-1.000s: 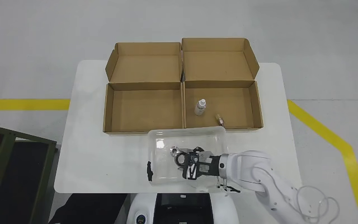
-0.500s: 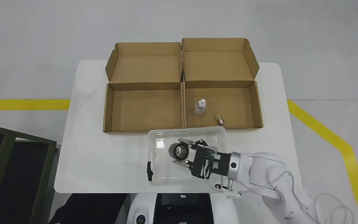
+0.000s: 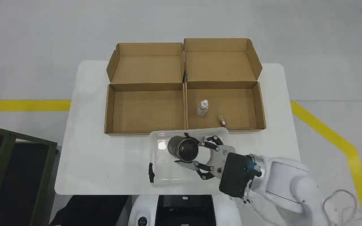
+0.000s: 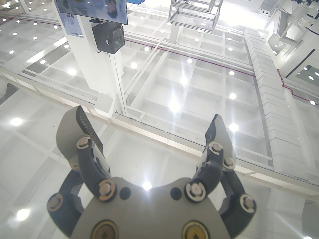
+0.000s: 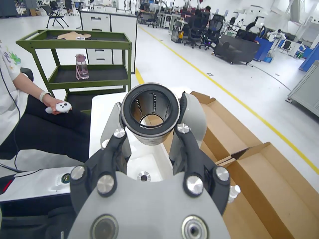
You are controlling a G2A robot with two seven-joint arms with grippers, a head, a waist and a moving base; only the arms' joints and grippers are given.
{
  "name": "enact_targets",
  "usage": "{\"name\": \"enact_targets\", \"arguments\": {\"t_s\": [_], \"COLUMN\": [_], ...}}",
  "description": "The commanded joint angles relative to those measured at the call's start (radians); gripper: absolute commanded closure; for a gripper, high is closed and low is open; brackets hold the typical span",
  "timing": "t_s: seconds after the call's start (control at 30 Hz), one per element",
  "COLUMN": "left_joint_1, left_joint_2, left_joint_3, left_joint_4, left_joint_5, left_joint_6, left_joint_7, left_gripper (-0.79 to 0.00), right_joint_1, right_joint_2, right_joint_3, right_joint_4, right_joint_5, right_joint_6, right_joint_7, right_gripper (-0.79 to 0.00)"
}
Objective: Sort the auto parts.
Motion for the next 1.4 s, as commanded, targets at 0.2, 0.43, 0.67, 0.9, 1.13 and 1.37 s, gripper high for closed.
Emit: {"name": "enact_targets", "arguments": {"t_s": [0.2, 0.43, 0.67, 0.9, 1.13, 1.37], "left_joint_1": [0.000, 0.000, 0.000, 0.000, 0.000, 0.000], "left_joint_2": [0.000, 0.000, 0.000, 0.000, 0.000, 0.000], "left_joint_3": [0.000, 0.000, 0.000, 0.000, 0.000, 0.000], "left_joint_4": [0.000, 0.000, 0.000, 0.000, 0.000, 0.000], "left_joint_5": [0.000, 0.000, 0.000, 0.000, 0.000, 0.000], "left_joint_6": [0.000, 0.000, 0.000, 0.000, 0.000, 0.000], "left_joint_7": [0.000, 0.000, 0.000, 0.000, 0.000, 0.000], "left_gripper": [-0.785, -0.785, -0.785, -0.785, -0.785, -0.785], "right_joint_1": [0.045, 0.112, 0.154, 0.164, 0.159, 0.171], "right_joint_2": [-0.009, -0.020, -0.033, -0.041, -0.046, -0.054], "right_joint_3": [-0.013, -0.018, -0.037, -0.040, -0.039, -0.096], "right_joint_4": [-0.004, -0.008, 0.015, 0.012, 0.013, 0.087], "right_joint_5": [0.038, 0.086, 0.084, 0.073, 0.059, 0.026], "right_joint_6": [0.018, 0.057, 0.097, 0.137, 0.149, 0.156], "right_joint_7": [-0.063, -0.086, -0.158, -0.188, -0.180, -0.127], "right_gripper": [0.000, 0.000, 0.000, 0.000, 0.000, 0.000]}}
